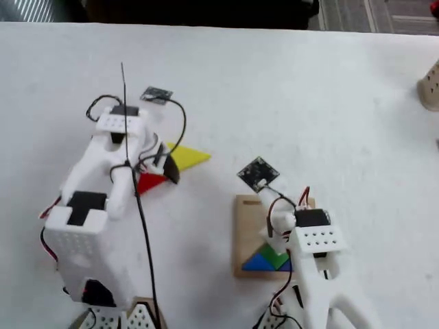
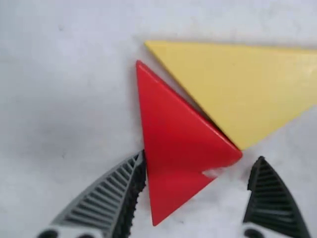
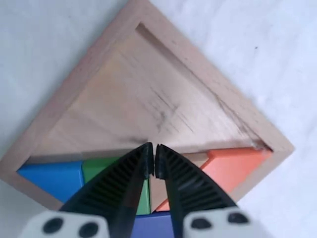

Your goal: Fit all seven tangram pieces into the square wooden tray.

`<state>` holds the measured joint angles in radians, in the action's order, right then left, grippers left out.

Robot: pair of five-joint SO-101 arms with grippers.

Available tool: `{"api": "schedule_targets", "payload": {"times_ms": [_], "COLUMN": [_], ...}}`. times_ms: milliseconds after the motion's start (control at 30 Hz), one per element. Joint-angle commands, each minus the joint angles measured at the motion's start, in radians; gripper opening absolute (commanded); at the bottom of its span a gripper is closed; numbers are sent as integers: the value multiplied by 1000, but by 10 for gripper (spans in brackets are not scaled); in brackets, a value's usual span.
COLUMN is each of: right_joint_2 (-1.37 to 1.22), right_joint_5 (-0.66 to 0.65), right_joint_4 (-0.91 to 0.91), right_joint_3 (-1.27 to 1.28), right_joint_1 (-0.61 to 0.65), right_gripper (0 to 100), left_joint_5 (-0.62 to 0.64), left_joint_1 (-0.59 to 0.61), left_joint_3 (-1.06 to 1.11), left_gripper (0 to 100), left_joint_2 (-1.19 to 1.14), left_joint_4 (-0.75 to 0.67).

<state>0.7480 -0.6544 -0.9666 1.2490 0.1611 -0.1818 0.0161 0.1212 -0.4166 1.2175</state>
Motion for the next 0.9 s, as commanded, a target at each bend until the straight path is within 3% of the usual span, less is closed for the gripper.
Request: {"api": "schedule_targets", "payload": {"times_ms": [0, 333, 500, 867], "right_joint_2": [13, 13, 13, 13], "right_joint_5": [9, 8, 8, 3], "right_joint_4": [13, 13, 15, 15], "right_joint_3": [-8, -8, -8, -8], "right_joint_1": [-12, -10, -8, -8], "right_gripper": [19, 20, 20, 21], "left_joint_5": [-12, -5, -2, -8], "left_joint_1": [5, -44, -70, -71], "left_joint_3": [-68, -58, -74, -203], "left_gripper": [325, 317, 221, 199], "left_joint_2": [-7, -13, -41, -134], "left_joint_4": [21, 17, -35, 66]}}
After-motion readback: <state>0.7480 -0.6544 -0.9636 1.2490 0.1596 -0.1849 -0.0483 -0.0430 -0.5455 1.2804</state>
